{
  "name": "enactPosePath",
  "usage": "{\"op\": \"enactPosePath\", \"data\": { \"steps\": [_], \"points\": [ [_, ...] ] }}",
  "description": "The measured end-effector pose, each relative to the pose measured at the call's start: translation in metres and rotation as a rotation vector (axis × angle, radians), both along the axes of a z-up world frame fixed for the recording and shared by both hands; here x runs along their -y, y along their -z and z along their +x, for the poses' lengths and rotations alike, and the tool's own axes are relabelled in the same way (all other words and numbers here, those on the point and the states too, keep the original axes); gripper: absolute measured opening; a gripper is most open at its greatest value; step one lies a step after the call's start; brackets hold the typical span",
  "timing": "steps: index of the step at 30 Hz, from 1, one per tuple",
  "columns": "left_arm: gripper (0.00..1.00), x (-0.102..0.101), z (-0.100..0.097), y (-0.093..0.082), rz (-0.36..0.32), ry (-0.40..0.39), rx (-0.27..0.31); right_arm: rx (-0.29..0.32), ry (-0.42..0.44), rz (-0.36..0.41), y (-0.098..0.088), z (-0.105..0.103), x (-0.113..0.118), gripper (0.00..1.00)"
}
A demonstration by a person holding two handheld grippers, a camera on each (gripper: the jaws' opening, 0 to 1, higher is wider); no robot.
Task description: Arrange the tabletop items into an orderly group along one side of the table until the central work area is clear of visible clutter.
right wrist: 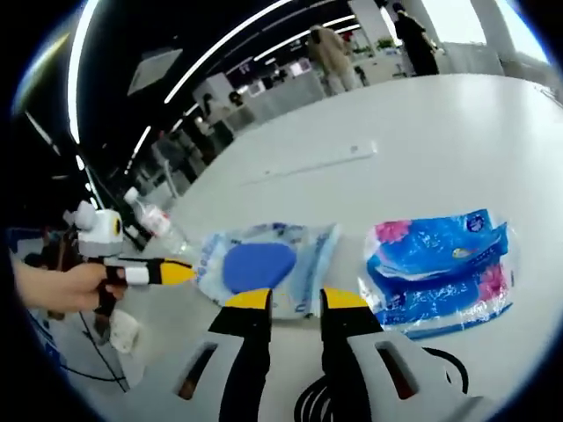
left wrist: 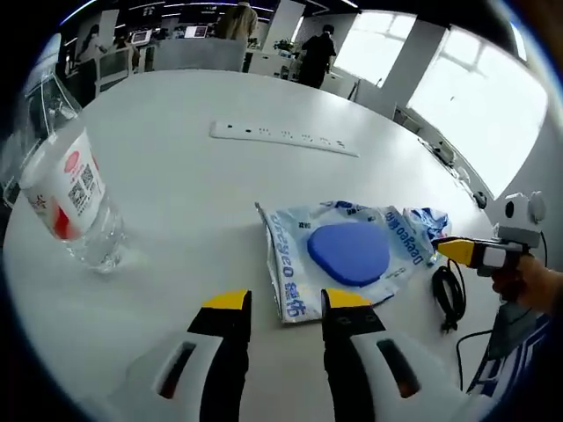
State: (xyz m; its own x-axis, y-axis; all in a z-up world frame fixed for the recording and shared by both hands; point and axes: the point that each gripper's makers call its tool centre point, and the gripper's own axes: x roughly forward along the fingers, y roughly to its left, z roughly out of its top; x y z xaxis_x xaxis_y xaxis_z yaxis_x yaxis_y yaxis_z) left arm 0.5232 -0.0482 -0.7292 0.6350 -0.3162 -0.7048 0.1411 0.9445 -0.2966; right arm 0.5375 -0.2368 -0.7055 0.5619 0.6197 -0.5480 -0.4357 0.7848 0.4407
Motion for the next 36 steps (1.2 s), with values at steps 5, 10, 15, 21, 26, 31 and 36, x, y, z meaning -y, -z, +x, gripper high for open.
{"op": "enactPosePath", "data": {
  "steps": [5,10,15,21,26,31,36],
  "points": [
    [0.5,0.002,-0.002,-0.004,-0.01,0.002,0.004,0.032,-0.015,-0.016,-0.003,-0.002,0.002,0.36],
    [0.55,0.008,-0.011,-0.018,-0.008,0.043,0.042,0.047,0.005,-0.017,-0.01,-0.005,0.006,0.6],
    [0.67,0.006,-0.018,-0.025,-0.004,0.046,0.049,0.036,-0.004,-0.037,-0.012,-0.019,0.011,0.68],
    [0.87,0.003,-0.026,-0.029,0.025,0.04,0.073,0.012,0.017,-0.004,-0.018,-0.034,0.019,0.7],
    [0.93,0.009,-0.03,-0.043,0.005,0.035,0.096,0.001,0.012,0.005,-0.021,-0.047,0.022,0.7],
    [0.92,0.009,-0.03,-0.047,0.004,0.035,0.109,-0.016,0.016,-0.002,-0.017,-0.058,0.026,0.69],
    [0.91,0.007,-0.034,-0.047,0.007,0.037,0.102,-0.014,0.016,-0.008,-0.018,-0.062,0.027,0.69]
  ]
}}
